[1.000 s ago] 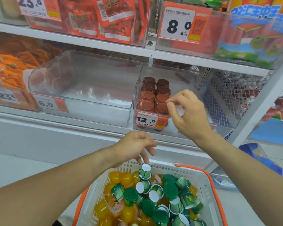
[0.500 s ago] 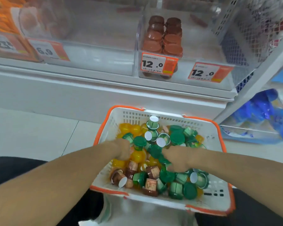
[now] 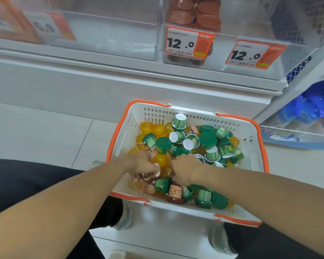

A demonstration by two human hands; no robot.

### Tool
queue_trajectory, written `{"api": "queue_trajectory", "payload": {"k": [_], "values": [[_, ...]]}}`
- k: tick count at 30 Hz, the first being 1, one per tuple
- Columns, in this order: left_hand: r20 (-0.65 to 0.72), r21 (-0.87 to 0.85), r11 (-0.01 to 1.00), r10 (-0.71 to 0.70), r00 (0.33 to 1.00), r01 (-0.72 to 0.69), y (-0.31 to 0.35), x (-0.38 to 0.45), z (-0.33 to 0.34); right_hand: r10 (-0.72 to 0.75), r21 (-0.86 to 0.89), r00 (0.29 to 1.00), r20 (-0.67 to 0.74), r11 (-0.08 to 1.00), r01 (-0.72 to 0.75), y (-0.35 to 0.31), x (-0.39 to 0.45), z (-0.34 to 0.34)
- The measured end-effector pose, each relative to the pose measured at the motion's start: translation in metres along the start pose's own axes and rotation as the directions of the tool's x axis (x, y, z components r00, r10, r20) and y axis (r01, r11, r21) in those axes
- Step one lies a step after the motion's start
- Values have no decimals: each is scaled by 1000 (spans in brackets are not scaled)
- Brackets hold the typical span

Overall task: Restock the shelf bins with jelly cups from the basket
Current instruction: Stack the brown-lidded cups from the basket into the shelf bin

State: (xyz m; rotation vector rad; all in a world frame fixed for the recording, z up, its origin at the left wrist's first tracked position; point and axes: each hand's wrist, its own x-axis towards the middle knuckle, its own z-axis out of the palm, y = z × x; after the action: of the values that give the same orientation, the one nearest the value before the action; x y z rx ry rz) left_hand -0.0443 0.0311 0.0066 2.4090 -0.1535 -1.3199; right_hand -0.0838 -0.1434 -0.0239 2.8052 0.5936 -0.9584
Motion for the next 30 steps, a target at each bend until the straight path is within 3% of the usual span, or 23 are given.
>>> {"api": "queue_trajectory", "payload": {"k": [4,6,16,20,22,25,28,30], "values": [[-177,-394,917,-4,984,-67,7,-3,-9,108,-179,990,88,980,-91,-8,8,6],[-167,-517,855,-54,985,-41,3,1,-11,91,-206,990,108,976,-67,-10,8,8],[101,-848,523,0,995,86,-8,7,-9,197,30,979,52,980,-198,-7,7,7],[103,-848,525,35,994,70,0,0,-18,255,259,967,7,933,-248,3,6,-13],[80,-836,547,61,995,34,8,-6,-28,264,470,964,-38,856,-216,16,8,-38],[21,-820,572,35,999,-3,25,-15,-55,294,762,955,-34,626,-166,39,3,-96],[-14,-755,652,81,997,-64,46,-28,-91,314,915,947,-69,398,-65,58,-20,-150],[-19,-677,725,156,988,-127,64,-44,-115,321,982,942,-103,184,45,69,-38,-178]]}}
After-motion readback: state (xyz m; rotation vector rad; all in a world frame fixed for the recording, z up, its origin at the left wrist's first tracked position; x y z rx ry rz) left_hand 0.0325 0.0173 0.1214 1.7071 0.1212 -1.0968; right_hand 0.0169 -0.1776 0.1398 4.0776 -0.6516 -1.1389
